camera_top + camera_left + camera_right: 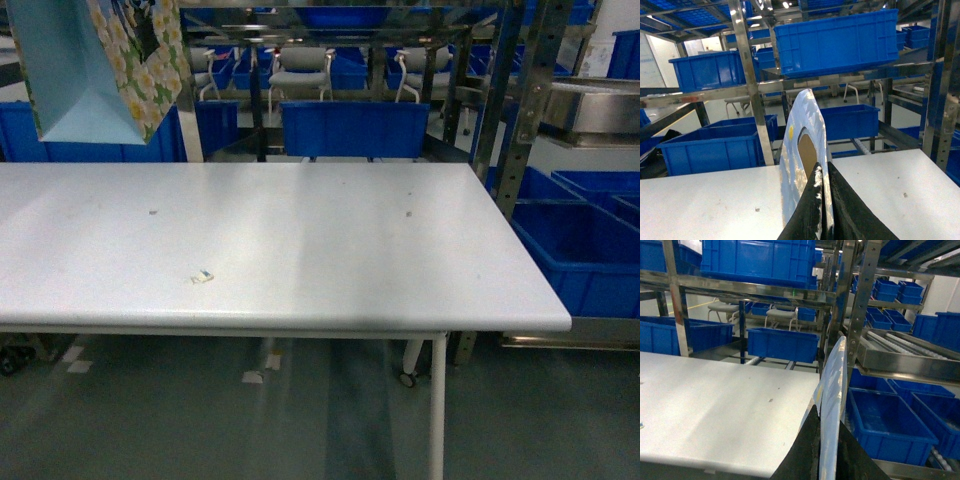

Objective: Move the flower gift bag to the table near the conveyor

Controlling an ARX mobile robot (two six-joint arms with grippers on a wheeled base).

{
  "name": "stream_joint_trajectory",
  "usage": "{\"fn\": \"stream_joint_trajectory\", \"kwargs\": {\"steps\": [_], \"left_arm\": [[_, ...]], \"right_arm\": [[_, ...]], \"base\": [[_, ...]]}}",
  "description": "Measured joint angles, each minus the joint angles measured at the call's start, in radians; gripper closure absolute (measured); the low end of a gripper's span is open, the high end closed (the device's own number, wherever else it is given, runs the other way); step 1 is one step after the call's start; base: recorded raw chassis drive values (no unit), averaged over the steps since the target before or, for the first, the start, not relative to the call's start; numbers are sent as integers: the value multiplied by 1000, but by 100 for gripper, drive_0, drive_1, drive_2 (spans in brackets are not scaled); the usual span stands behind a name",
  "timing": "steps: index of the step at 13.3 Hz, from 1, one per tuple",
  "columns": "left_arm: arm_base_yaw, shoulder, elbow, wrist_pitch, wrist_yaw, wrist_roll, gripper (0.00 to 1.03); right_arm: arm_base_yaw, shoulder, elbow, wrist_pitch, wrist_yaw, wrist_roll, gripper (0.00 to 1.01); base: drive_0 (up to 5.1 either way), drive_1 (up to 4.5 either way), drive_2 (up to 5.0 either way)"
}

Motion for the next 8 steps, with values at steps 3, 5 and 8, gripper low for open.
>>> {"fn": "stream_joint_trajectory", "kwargs": {"steps": [3,5,8], "left_arm": [[0,2,0,3,2,0,101],[2,3,0,0,0,0,101],[1,3,0,0,1,0,101]], "right_arm": [[0,-1,0,3,0,0,98],[0,0,0,0,0,0,98],[0,0,0,1,0,0,98]], "base": [[7,432,-417],[8,428,-412],[-1,419,-420]]}}
